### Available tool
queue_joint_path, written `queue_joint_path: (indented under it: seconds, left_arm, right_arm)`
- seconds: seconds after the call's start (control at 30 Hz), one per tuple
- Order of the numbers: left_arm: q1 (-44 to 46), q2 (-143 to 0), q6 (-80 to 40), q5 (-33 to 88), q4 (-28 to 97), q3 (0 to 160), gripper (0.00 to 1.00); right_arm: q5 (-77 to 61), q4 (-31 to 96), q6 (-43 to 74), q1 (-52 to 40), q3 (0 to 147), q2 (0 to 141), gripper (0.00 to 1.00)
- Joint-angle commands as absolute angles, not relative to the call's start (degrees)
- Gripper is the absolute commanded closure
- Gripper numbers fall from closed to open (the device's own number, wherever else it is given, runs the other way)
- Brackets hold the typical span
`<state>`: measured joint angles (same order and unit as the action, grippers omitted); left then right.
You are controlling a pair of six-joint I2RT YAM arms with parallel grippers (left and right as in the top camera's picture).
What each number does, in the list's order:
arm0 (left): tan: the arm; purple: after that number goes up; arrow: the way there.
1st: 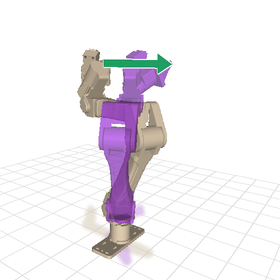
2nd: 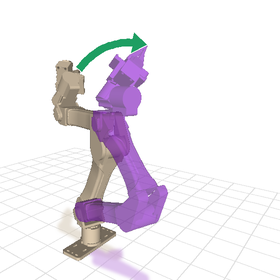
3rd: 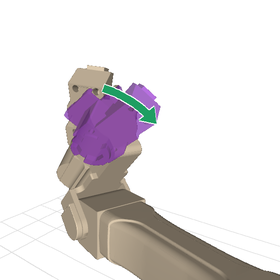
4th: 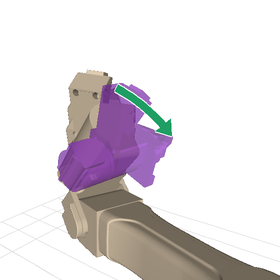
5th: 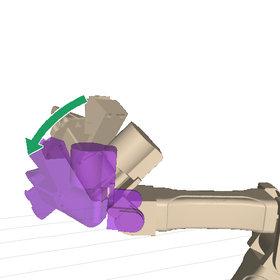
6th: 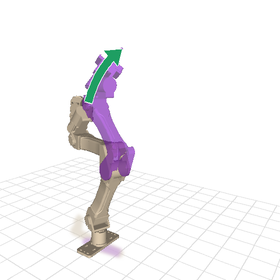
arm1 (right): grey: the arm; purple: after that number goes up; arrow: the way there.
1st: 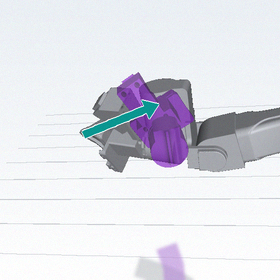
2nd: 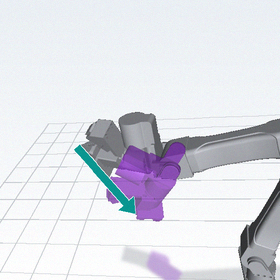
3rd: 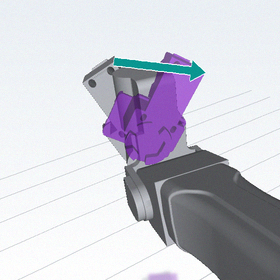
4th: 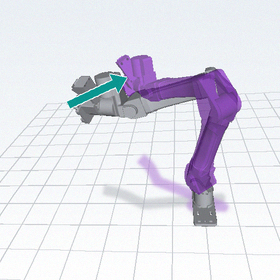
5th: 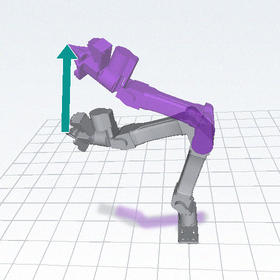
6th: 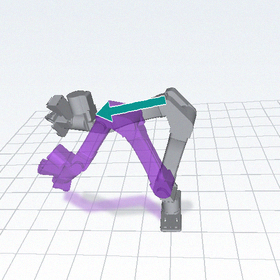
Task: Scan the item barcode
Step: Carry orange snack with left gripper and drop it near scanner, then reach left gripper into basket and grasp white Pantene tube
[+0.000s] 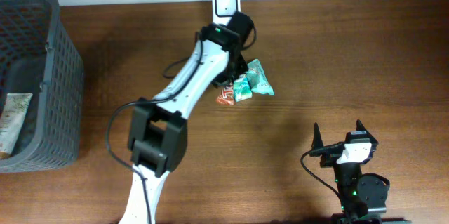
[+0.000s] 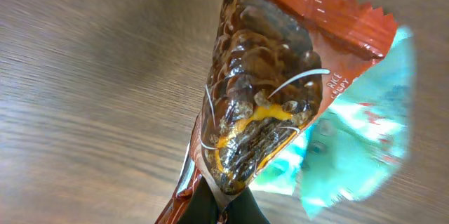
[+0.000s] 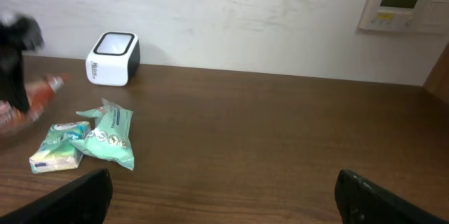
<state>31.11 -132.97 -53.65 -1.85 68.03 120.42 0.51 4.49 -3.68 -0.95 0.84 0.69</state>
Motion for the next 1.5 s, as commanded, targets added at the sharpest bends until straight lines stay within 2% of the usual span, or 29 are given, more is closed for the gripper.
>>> queue_joint_path:
  seconds: [0.0,0.1,0.2,0.3,0.37,0.47,0.53,0.57,0.6,0.73,0.9,1.0,1.13,1.27,1.47]
  left_arm:
    - [31.33,-135.15,-54.81,-2.9,67.92,120.79,0.98]
    - [31.33,-135.44,-54.15,-5.76,67.53,120.79,0.9]
    - [31.31,-135.44,-51.16,-7.33,67.51,120.81,0.74]
    - [30.46,-135.06,-49.34,-6.74,68.36,122.85,0.68]
    - [28.6,-134.06,-48.38,-4.64,69.49,127.11,0.67]
    - [25.39,-131.96,-42.24,2.2,69.56,136.77,0.62]
    - [23.11,-130.32,-38.65,4.14,69.71,144.51,0.42]
    - [22.15,-129.67,-36.99,4.1,70.0,147.57,0.18]
    - [20.82,-128.79,-34.04,4.1,70.26,151.22,0.0]
    - [14.52,-124.81,-26.02,-0.64,72.27,159.98,0.01]
    - [3.84,-119.17,-18.37,-24.88,74.85,163.39,0.0]
    - [-2.92,-118.58,-17.87,-33.08,78.35,163.19,0.0]
    - [-12.16,-118.58,-12.91,-29.15,81.3,158.6,0.0]
    - [-18.87,-118.58,-7.66,-28.93,79.15,149.64,0.01]
    - [-27.64,-118.58,10.83,-27.29,71.72,131.13,0.05]
  right_arm:
    - [0.6,4.64,-4.08,-1.1,0.32,0.4,0.01]
    - [0.6,4.64,-4.08,-1.1,0.32,0.4,0.01]
    - [0.6,4.64,-4.08,-1.1,0.32,0.4,0.01]
    - [0.6,4.64,-4.08,-1.1,0.32,0.4,0.01]
    - [0.6,4.64,-4.08,-1.1,0.32,0.4,0.01]
    - [0.6,4.64,-4.08,-1.1,0.32,0.4,0.01]
    - [0.6,4.64,-4.08,-1.1,0.32,0.4,0.01]
    - [0.62,4.64,-4.08,-1.1,0.32,0.4,0.02]
    - [0.6,4.64,-4.08,-1.1,0.32,0.4,0.01]
    - [0.6,4.64,-4.08,-1.1,0.32,0.4,0.01]
    - [0.62,4.64,-4.08,-1.1,0.32,0.4,0.01]
    - [0.6,4.64,-4.08,-1.1,0.32,0.4,0.01]
    - [0.6,4.64,-4.08,-1.1,0.32,0.4,0.01]
    - [0.6,4.64,-4.08,-1.1,0.32,0.4,0.01]
    - [0.6,4.64,-4.08,-1.1,0.32,0.4,0.01]
